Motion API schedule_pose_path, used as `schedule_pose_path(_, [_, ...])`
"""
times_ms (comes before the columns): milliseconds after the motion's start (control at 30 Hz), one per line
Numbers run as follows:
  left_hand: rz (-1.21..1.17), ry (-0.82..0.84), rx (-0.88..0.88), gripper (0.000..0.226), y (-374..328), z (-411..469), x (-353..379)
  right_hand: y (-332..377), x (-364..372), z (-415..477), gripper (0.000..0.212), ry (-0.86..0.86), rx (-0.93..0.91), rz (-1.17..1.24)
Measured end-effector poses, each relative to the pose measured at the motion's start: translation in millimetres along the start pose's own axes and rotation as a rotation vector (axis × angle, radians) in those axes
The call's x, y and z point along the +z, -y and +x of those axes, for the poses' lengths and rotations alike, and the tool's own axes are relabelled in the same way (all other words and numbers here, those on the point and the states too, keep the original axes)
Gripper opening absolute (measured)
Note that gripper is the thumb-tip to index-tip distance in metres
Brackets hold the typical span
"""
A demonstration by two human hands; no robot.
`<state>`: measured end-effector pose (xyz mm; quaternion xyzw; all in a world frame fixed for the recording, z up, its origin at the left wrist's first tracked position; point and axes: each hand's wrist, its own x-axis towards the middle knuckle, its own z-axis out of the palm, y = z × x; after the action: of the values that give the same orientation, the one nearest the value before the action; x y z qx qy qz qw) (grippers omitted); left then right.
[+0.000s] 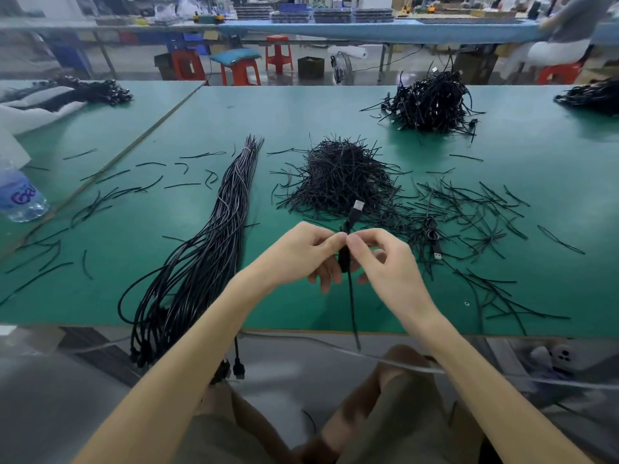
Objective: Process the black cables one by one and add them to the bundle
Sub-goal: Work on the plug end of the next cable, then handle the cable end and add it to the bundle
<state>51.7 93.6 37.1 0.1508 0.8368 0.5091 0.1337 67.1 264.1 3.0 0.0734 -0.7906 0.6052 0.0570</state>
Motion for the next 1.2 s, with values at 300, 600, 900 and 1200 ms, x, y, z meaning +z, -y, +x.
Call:
schedule_pose_path(300, [0.084,-0.155,-0.078,0.037,16.1,5.2,-7.8,-5.3,-29.0,15.0,0.009,-0.021,0.137,0.131])
schedule_pose_path(600, [0.927,-0.546,-0.459,0.035,69.4,-0.8,-53.1,-42.9,-91.1,71.7,0.033,-0.263,0.268,-0.284])
schedule_pose_path(900, [0.908,-0.64,-0.484,0.03,86.0,-6.7,-75.1,-66.0,-80.6,64.2,0.058,-0.279,0.228,-0.68])
schedule_pose_path(1200, [0.686,-0.673,-0.452,0.023,77.6,-6.4,-82.4,-58.7,-57.3,45.0,0.047,-0.36,-0.069,-0.885])
